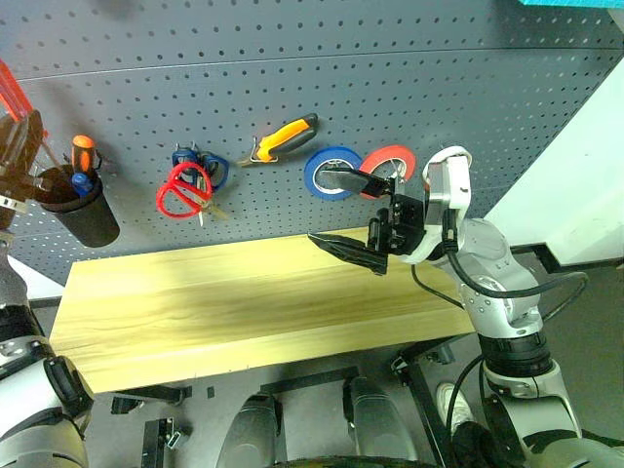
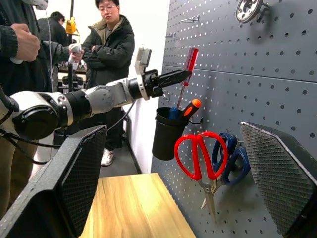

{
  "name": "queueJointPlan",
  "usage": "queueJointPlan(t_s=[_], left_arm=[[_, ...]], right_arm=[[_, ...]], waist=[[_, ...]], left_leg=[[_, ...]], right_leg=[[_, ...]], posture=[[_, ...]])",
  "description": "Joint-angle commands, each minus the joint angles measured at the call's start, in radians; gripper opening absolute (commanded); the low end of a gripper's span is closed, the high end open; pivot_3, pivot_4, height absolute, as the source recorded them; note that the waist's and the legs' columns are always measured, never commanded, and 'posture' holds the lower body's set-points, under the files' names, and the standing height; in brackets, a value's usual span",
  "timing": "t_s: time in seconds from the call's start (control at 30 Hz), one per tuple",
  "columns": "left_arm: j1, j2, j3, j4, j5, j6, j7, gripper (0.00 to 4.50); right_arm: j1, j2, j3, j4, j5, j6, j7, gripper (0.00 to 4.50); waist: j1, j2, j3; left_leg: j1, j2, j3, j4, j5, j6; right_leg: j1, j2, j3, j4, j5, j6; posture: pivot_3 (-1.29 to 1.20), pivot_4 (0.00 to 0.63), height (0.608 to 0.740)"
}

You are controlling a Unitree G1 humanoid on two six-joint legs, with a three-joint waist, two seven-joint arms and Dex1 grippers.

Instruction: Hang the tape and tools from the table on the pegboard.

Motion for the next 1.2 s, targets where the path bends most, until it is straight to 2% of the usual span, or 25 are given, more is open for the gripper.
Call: queueJointPlan(t_s=[0.03,0.17,0.27,0.4,0.5,0.6,0.67,0.73,0.87,0.97,1.03,1.2], left_arm=[[0.012,0.024,0.02,-0.02,0.0,-0.009,0.005,2.49],[0.036,0.022,0.04,-0.053,0.007,-0.038,0.049,3.78],[0.045,0.024,0.074,-0.119,-0.033,-0.004,0.094,3.78],[0.138,0.01,0.11,-0.342,-0.126,0.102,0.098,3.78],[0.366,-0.012,0.116,-0.647,-0.186,0.2,0.054,3.78],[0.556,-0.039,0.122,-0.836,-0.212,0.259,0.049,3.78],[0.684,-0.083,0.104,-0.938,-0.189,0.263,0.047,3.78],[0.802,-0.137,0.05,-0.999,-0.099,0.215,0.041,3.78],[0.948,-0.257,-0.076,-1.003,0.068,0.087,0.046,3.78],[1.024,-0.342,-0.164,-0.861,0.229,-0.079,0.054,3.78],[1.043,-0.362,-0.185,-0.8,0.278,-0.15,0.056,3.78],[1.097,-0.419,-0.205,-0.61,0.325,-0.311,0.068,3.78]], right_arm=[[-0.009,0.004,-0.027,-0.04,0.027,-0.018,0.006,4.5],[-0.013,0.007,-0.025,-0.031,0.021,-0.02,0.01,4.5],[-0.011,0.005,-0.024,-0.026,0.013,-0.021,0.013,4.5],[0.004,-0.004,-0.033,-0.025,0.0,-0.026,0.007,4.5],[0.058,-0.036,-0.042,-0.01,-0.071,-0.087,0.012,4.5],[0.11,-0.058,-0.048,0.003,-0.119,-0.148,0.017,4.5],[0.162,-0.077,-0.059,0.013,-0.145,-0.183,0.023,4.5],[0.216,-0.098,-0.078,0.039,-0.172,-0.222,0.026,4.5],[0.318,-0.151,-0.127,0.16,-0.215,-0.32,0.061,4.5],[0.427,-0.222,-0.185,0.306,-0.248,-0.381,0.099,4.5],[0.455,-0.24,-0.204,0.359,-0.259,-0.414,0.104,4.5],[0.56,-0.276,-0.28,0.517,-0.244,-0.502,0.165,4.5]], waist=[[0.002,0.0,0.0],[0.004,-0.001,-0.001],[0.004,-0.002,-0.002],[0.003,-0.003,-0.003],[0.001,-0.002,-0.005],[0.005,-0.001,-0.006],[0.006,-0.001,-0.006],[0.007,0.001,-0.012],[0.01,0.006,-0.022],[0.013,0.009,-0.026],[0.009,0.011,-0.033],[0.003,0.012,-0.039]], left_leg=[[0.0,0.0,0.0,0.0,0.0,0.0],[0.0,0.0,0.0,0.0,0.0,0.0],[0.0,0.0,0.0,0.0,0.0,0.0],[0.0,0.0,0.0,0.0,0.0,0.0],[0.0,0.001,0.001,-0.001,0.0,0.0],[0.001,0.001,0.004,-0.001,-0.001,0.0],[0.001,0.001,0.004,-0.001,-0.001,0.0],[0.001,0.002,0.004,0.0,-0.001,0.0],[0.003,0.002,0.006,0.0,-0.001,0.0],[0.004,0.004,0.006,0.001,-0.001,0.0],[0.005,0.004,0.006,0.001,-0.002,0.002],[0.005,0.005,0.008,0.001,-0.005,0.005]], right_leg=[[0.0,0.0,0.0,0.0,0.0,0.0],[0.0,0.0,0.0,0.0,0.0,0.0],[0.0,0.0,0.0,0.0,0.0,0.0],[0.0,0.0,0.0,0.0,0.0,0.0],[0.0,0.0,0.001,0.0,0.0,0.0],[0.0,0.0,0.003,-0.001,0.0,0.0],[0.0,0.001,0.003,-0.001,0.0,0.0],[0.001,0.001,0.003,-0.001,0.0,-0.001],[0.006,0.001,0.003,-0.007,-0.002,-0.005],[0.012,0.003,0.003,-0.014,-0.001,-0.006],[0.019,0.003,0.003,-0.018,-0.001,-0.006],[0.019,0.003,0.004,-0.02,-0.002,-0.005]], posture=[[-0.04,0.074,0.74],[-0.04,0.073,0.74],[-0.04,0.073,0.74],[-0.04,0.072,0.74],[-0.02,0.081,0.74],[-0.01,0.086,0.74],[0.0,0.087,0.74],[0.01,0.088,0.74],[0.01,0.087,0.74],[0.01,0.084,0.74],[0.0,0.084,0.74],[-0.01,0.082,0.74]])
